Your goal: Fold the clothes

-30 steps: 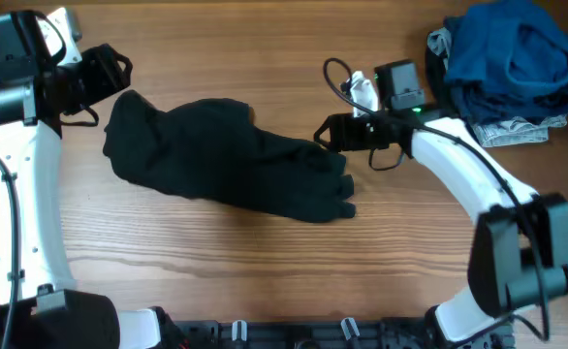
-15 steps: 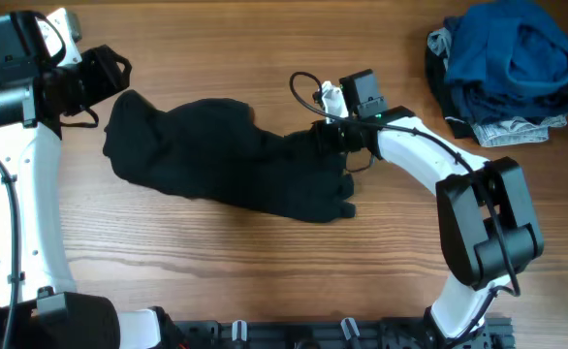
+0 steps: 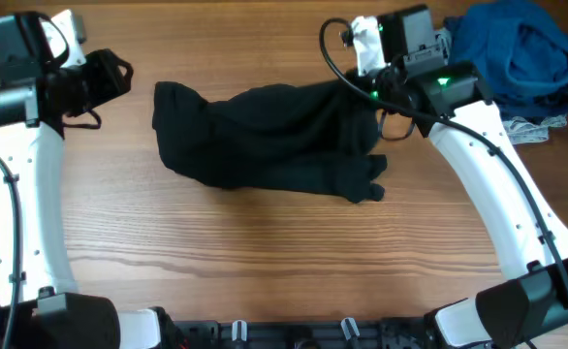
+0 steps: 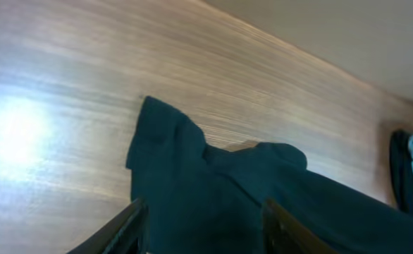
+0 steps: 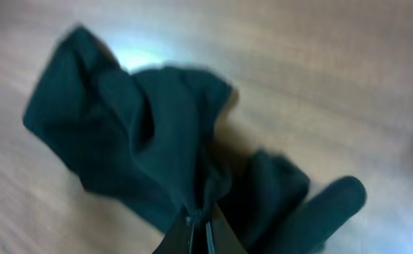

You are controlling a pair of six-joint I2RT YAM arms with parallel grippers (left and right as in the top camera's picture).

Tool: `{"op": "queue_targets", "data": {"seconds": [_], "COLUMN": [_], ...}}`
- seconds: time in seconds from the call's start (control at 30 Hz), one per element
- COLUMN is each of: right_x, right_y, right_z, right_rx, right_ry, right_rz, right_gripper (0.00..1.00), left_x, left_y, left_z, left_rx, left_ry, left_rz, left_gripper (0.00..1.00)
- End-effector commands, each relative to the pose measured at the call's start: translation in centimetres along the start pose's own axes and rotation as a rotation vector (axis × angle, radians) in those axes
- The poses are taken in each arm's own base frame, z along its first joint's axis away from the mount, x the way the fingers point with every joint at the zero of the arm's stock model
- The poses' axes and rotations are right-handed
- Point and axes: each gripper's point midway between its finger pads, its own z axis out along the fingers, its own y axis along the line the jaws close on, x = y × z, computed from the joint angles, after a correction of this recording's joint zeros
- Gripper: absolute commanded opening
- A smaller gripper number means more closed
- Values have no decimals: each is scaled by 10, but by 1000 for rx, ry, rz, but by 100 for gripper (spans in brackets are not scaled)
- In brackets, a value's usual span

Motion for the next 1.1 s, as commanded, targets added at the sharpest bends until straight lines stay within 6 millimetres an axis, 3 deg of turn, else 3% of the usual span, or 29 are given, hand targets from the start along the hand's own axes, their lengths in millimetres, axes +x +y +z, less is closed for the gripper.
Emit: {"op": "queue_targets", "data": {"seconds": [0.0, 0.07, 0.13, 0.3, 0.43, 0.5, 0.6, 0.8, 0.83, 0.87, 0.9, 0.93, 1.0, 1.07], "right_x": [34, 52, 60, 55, 45, 43, 42, 42, 41, 40, 40, 40, 39, 37], "right_y": [3, 1, -1, -1, -1, -1, -1, -1, -1, -1, -1, -2, -2, -2], "right_z": [18, 27, 32, 33, 34, 34, 35, 35, 35, 35, 35, 35, 35, 35], "right_rx": [-49, -45, -44, -45, -44, -45, -45, -44, -45, -45, -45, -44, -44, -45], "right_ry": [113, 163, 180, 158, 118, 110, 107, 106, 102, 100, 100, 100, 97, 87], "right_rz": [44, 73, 77, 72, 71, 69, 68, 67, 66, 66, 66, 66, 67, 65], "right_gripper": [4, 4, 4, 4, 4, 4, 4, 4, 4, 4, 4, 4, 4, 4], "left_x": [4, 15, 29, 78, 104, 109, 108, 120, 125, 129, 131, 132, 137, 132], "left_y": [-30, -44, -44, -17, 1, 6, 8, 13, 16, 18, 20, 20, 20, 22], "left_z": [17, 49, 82, 154, 180, 184, 186, 202, 207, 210, 210, 209, 199, 169], "left_rx": [50, 75, 77, 33, -37, -76, -130, -135, -139, -141, -143, -145, -155, -213], "left_ry": [20, 73, 141, 342, 431, 443, 431, 460, 476, 488, 496, 502, 533, 543], "left_rz": [155, 202, 236, 200, 228, 242, 276, 276, 273, 270, 269, 268, 257, 257], "left_gripper": [51, 51, 50, 49, 52, 55, 72, 74, 70, 57, 39, 7, 4, 4]}}
